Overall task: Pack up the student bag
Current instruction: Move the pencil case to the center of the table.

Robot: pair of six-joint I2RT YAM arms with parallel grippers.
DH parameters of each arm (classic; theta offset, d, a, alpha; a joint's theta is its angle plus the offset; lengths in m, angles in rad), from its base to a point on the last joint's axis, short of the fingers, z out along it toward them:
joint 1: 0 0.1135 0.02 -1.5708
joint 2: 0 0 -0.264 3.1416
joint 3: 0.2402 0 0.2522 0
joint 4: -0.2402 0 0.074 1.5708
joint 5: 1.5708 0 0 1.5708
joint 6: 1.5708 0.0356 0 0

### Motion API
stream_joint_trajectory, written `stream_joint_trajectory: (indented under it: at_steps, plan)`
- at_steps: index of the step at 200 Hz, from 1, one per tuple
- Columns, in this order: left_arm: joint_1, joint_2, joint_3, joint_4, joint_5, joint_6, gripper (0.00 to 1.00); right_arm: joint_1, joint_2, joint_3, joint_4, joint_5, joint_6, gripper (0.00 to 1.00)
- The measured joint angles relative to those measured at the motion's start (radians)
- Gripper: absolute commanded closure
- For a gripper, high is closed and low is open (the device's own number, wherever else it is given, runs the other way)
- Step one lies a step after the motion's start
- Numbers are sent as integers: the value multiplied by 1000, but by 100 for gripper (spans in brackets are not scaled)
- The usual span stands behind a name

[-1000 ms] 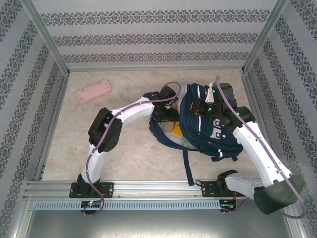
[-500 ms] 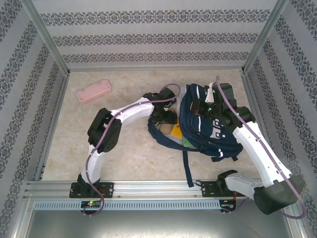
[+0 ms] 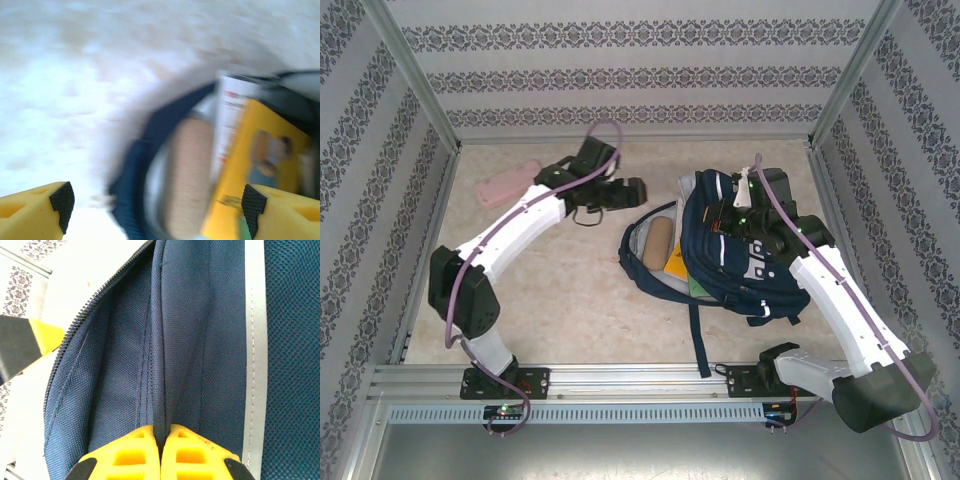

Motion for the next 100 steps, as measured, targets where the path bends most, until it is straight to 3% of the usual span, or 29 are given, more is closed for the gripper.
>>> stream_joint_trajectory:
  at_steps: [51,100]
  plan:
    - [297,-23,-179,51,-41,1,11,13,1,-3,1,1,18,99]
    - [482,-24,-179,92,-43,4,12,43,28,-8,9,9,22,100]
